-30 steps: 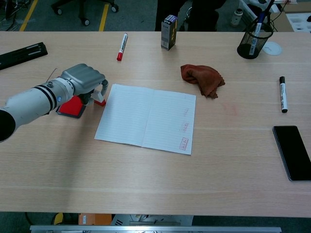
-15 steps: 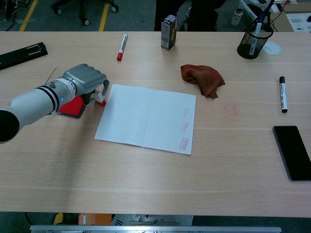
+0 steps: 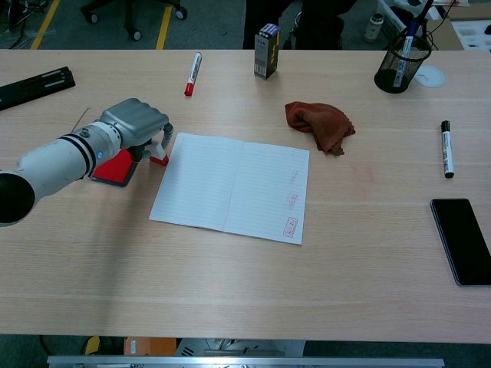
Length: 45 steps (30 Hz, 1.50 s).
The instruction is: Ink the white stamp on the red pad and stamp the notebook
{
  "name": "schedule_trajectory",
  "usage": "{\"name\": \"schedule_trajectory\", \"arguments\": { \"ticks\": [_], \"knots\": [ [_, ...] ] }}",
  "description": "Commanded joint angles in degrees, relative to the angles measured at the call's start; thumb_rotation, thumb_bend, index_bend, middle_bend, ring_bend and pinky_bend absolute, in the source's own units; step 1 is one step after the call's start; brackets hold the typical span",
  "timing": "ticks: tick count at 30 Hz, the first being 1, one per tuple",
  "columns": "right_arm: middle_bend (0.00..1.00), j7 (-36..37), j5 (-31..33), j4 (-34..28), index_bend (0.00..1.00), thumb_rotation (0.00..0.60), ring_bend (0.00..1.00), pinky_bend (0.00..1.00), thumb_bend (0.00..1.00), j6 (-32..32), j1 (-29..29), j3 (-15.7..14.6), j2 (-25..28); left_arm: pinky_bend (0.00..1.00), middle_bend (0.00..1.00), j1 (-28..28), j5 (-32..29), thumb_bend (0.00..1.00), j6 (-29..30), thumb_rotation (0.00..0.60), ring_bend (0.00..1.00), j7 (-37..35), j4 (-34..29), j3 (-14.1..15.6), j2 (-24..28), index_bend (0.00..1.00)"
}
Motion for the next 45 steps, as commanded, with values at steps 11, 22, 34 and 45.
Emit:
{"name": "schedule_trajectory", "arguments": {
  "ticks": [11,22,34,45],
  "knots": [
    [0.47,-0.13,0.10,-0.19,0.39,0.600,0.41,0.52,0.19,-0.05,-0.11,-0.03,0.08,1.00,1.00,0.26,0.01,0.36,0.28,0.600,1.00,-0.02,0.55,-0.46,-0.36,0.45],
    [0.47,-0.50,0.10,-0.74,0.39,0.600,0.41,0.52,0.19,0.05,-0.29,-0.09,0.38,1.00,1.00,0.42,0.33,0.37,0.11,0.600,1.00,-0.17,1.05,-0.76,-0.68,0.48],
    [0.47,-0.37,0.07,-0.81,0.39,0.600,0.41,0.52,0.19,0.33,-0.59,-0.16,0.56,1.00,1.00,0.64,0.93,0.37,0.14,0.600,1.00,-0.25,1.27,-0.97,-0.98,0.51],
    [0.47,-0.01,0.14,-0.52,0.39,0.600,0.41,0.52,0.19,0.45,-0.69,-0.05,0.48,1.00,1.00,0.77,1.32,0.37,0.28,0.600,1.00,0.12,1.11,-0.93,-1.16,0.54]
  ]
}}
